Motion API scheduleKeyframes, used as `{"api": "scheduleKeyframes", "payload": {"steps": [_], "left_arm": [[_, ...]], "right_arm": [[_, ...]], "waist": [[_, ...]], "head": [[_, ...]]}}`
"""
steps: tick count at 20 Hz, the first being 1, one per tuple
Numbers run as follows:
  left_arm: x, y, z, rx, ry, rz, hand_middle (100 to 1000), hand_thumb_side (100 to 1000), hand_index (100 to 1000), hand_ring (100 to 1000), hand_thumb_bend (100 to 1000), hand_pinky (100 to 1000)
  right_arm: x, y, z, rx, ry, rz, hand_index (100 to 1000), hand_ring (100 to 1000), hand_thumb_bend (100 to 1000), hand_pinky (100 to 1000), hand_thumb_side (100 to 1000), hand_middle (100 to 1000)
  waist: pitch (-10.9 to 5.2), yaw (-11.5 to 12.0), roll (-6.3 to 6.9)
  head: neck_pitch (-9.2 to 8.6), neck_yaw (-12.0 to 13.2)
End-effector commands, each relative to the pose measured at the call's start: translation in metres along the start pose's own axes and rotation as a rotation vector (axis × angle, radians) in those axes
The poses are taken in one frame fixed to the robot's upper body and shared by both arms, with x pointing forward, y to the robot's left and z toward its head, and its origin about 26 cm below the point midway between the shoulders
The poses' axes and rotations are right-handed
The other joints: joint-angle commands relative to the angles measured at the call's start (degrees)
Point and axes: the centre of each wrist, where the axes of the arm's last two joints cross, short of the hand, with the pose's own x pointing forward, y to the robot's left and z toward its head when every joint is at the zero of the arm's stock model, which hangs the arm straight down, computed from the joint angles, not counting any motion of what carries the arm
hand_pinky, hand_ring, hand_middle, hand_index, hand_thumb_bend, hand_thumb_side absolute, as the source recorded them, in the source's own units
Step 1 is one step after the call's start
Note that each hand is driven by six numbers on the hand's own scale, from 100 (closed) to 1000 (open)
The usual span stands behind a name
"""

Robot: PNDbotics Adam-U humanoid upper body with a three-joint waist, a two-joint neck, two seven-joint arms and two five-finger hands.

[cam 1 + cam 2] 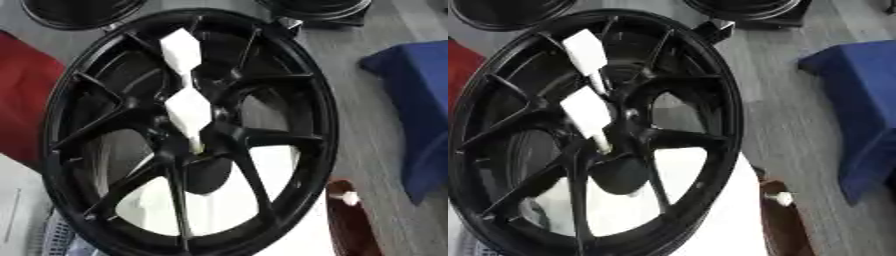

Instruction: Pull the pin out of the wheel hub.

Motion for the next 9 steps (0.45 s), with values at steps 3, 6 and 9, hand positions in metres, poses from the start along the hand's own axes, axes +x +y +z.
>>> {"api": "scheduleKeyframes", "payload": {"steps": [3,6,9], "left_arm": [[0.008,-0.002,-0.003,-0.023,-0.029,-0.002,540,622,710,664,281,750],[0.009,-0.004,-0.003,-0.029,-0.032,0.000,540,622,710,664,282,750],[0.009,-0.006,-0.004,-0.040,-0.034,0.004,540,621,709,664,282,749]], "right_arm": [[0.035,0.037,-0.012,0.011,-0.183,-0.123,836,707,100,930,259,681],[0.054,0.059,-0.011,0.031,-0.230,-0.217,836,703,100,927,267,678],[0.073,0.075,-0.009,0.067,-0.254,-0.266,835,706,100,925,253,678]], "waist": [[-1.27,0.6,-0.57],[-1.24,0.8,-0.65],[-1.20,1.2,-0.57]], "head": [[-0.50,-0.7],[-0.66,-0.8],[-0.81,-0.9]]}}
